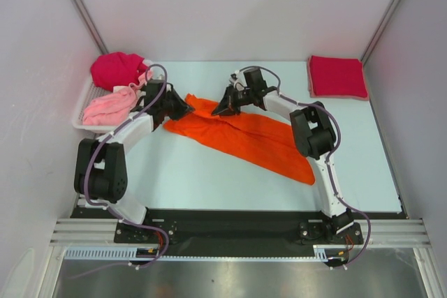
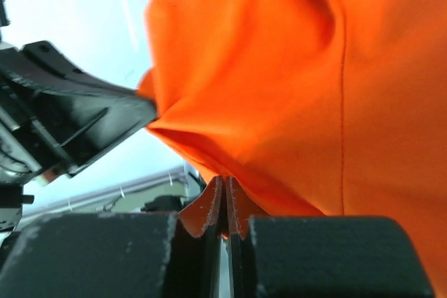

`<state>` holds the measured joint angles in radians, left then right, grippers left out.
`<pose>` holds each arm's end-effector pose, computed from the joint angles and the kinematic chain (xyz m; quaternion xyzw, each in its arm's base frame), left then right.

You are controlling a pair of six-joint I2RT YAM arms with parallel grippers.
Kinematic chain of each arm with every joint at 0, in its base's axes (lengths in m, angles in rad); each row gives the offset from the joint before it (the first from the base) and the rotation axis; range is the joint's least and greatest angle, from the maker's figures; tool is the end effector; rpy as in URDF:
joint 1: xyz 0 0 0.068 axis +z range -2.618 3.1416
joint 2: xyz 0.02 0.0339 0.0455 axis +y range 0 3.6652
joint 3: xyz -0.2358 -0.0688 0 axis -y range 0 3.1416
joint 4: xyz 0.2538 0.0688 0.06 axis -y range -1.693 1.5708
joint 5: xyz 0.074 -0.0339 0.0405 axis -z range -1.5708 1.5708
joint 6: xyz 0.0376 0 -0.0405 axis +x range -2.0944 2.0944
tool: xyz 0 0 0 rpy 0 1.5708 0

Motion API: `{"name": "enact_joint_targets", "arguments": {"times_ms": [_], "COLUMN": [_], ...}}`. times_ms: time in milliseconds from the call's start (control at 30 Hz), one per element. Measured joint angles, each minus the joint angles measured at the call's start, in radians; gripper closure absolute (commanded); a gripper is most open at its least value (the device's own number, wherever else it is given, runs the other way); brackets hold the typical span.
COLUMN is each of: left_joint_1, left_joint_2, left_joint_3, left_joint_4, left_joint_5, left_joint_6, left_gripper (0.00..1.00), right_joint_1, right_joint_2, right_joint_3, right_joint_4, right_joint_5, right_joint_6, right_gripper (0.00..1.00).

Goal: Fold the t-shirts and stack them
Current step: Fold the tshirt

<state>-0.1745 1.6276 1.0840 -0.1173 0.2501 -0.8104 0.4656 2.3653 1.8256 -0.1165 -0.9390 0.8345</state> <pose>0.3616 -0.0732 0.2012 -0.2266 0.8637 -0.3049 0.3312 0.4448 0.2574 0.1411 -0.0496 0.8232 0.5615 0.0678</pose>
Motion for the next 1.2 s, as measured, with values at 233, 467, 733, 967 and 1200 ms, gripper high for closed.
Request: {"name": "enact_joint_targets", "arguments": {"times_ms": [233,467,733,967,1200], "left_joint_1": [0.001,0.001,0.001,0.009,0.053], "left_joint_2": [-0.03,-0.084,-0.149,-0.216,0.062], "left_joint_3": [-0.095,-0.178,-0.259,-0.243,0.203], "left_joint_4": [-0.037,-0.045,-0.048,-0.096,-0.142], "left_joint_5": [-0.065,-0.076,-0.086,-0.098,-0.047], "left_joint_6": [0.0,-0.019,-0.069,0.006,0.241], "left_gripper": [0.96,0.95,0.55,0.32,0.31], "right_joint_1": [0.038,0.045,0.032,-0.041,-0.28], "right_joint_2": [0.0,0.0,0.0,-0.084,-0.492], "right_joint_3": [0.0,-0.034,-0.039,-0.09,-0.421], "right_joint_4": [-0.048,-0.093,-0.175,-0.354,-0.445], "right_joint_5": [-0.02,-0.018,0.003,0.116,0.253], "right_joint_6": [-0.028,-0.066,-0.117,-0.208,-0.259], "right_gripper": [0.92,0.86,0.56,0.45,0.34]}}
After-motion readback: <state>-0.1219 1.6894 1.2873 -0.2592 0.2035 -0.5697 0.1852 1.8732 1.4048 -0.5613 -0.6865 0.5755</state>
